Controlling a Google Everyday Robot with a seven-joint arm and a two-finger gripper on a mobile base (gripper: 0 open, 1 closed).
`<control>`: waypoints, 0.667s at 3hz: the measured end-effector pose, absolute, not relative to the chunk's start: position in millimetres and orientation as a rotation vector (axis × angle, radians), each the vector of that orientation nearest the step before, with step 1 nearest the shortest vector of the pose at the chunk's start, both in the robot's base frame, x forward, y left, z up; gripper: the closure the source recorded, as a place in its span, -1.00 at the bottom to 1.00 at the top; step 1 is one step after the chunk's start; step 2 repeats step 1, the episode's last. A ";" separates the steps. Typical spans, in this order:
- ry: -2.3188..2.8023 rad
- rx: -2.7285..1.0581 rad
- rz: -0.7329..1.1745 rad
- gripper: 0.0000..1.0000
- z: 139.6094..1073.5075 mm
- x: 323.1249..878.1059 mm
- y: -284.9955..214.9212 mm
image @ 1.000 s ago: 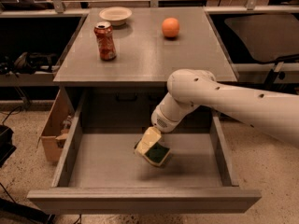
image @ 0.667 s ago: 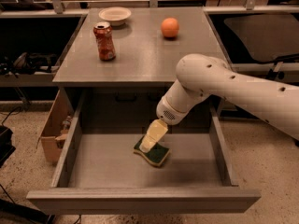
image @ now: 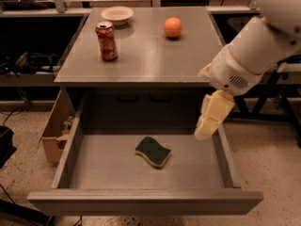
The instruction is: Place sponge into top drawer
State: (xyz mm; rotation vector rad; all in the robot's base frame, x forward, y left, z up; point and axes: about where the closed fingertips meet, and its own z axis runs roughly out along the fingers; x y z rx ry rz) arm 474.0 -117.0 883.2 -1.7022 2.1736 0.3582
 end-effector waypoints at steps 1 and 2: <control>2.110 -1.647 0.265 -1.00 921.1 431.2 -169.5; 2.110 -1.647 0.265 -1.00 921.1 431.2 -169.5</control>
Offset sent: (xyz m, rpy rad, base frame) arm 0.0000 0.0000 0.0000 0.0000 0.0000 0.0000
